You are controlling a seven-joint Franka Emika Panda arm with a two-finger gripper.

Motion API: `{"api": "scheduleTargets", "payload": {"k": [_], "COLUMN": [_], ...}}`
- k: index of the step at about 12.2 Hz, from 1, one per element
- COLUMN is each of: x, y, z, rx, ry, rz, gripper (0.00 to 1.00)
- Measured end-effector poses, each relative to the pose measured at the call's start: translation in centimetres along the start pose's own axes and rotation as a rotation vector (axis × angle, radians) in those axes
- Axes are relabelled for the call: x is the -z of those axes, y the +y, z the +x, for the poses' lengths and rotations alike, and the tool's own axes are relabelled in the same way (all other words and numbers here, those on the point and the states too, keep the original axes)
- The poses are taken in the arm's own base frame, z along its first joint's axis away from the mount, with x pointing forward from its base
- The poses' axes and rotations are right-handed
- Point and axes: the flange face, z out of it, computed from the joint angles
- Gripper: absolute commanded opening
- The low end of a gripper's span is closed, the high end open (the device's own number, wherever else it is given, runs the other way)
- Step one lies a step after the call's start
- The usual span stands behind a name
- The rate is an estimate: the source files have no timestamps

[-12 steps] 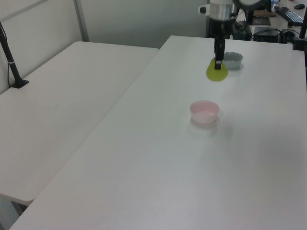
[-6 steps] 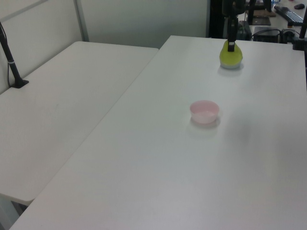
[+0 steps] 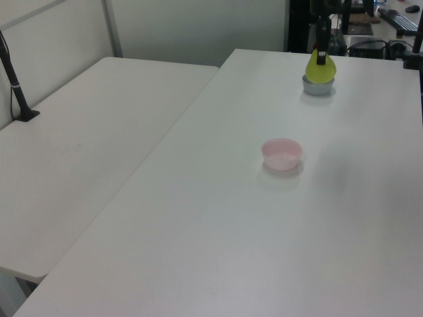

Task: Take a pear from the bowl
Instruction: 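Carry the held pear toward the grey bowl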

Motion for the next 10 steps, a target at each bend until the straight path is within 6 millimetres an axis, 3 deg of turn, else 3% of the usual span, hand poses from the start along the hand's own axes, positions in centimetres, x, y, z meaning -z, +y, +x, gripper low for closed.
{"api": "scheduleTargets", "payload": {"k": [6,10], "x": [0.9,-1.8], "y": [8.7,14.8], "z": [-2.5,-2.4], "rx": [0.052,-0.027], "ry": [0.055,0.087], "rz": [-0.027,-0.062], "gripper": [0.0,0.0]}}
